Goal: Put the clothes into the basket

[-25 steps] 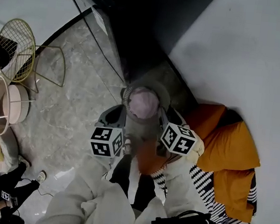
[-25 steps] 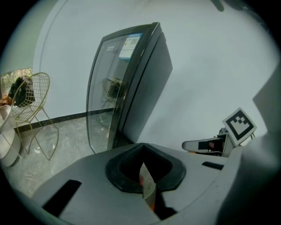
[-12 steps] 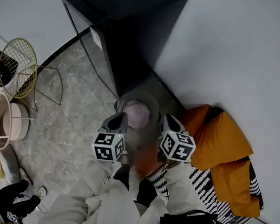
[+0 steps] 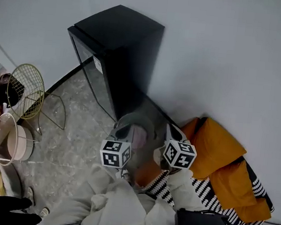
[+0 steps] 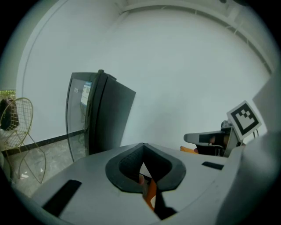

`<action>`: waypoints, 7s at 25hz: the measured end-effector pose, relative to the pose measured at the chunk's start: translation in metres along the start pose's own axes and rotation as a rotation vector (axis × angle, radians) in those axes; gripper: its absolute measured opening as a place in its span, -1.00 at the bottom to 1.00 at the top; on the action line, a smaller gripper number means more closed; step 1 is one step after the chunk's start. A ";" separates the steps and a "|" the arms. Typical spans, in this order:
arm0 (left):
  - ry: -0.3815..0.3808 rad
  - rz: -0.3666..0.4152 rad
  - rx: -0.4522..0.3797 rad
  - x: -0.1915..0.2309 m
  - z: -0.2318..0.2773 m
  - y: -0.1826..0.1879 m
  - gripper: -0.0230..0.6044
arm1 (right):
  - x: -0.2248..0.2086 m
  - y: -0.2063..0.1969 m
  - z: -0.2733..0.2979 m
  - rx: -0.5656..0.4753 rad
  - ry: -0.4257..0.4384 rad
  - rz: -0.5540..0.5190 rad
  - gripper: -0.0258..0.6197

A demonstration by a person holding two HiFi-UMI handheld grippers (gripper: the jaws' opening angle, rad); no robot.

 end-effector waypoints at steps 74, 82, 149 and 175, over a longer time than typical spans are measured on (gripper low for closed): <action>-0.139 -0.038 0.503 -0.087 0.147 -0.233 -0.93 | -0.167 -0.282 0.037 0.449 -0.203 0.203 -0.35; -0.152 -0.026 0.516 -0.086 0.145 -0.229 -0.93 | -0.157 -0.300 0.049 0.524 -0.255 0.125 -0.35; 0.180 -0.031 0.063 -0.081 0.000 -0.075 -0.93 | -0.089 -0.036 -0.040 0.119 -0.009 0.002 -0.81; 0.333 -0.146 0.132 0.051 -0.005 -0.108 -0.93 | 0.026 -0.091 0.099 0.273 0.179 -0.084 -0.81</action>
Point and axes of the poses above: the fingertips, and each gripper's own axes: z forward along the fingers, x to its left, y out of its top, the point moved 10 cm from there along -z, backward along the fingers, and after that the axes turned 12 degrees about -y, right-handed, at the moved point
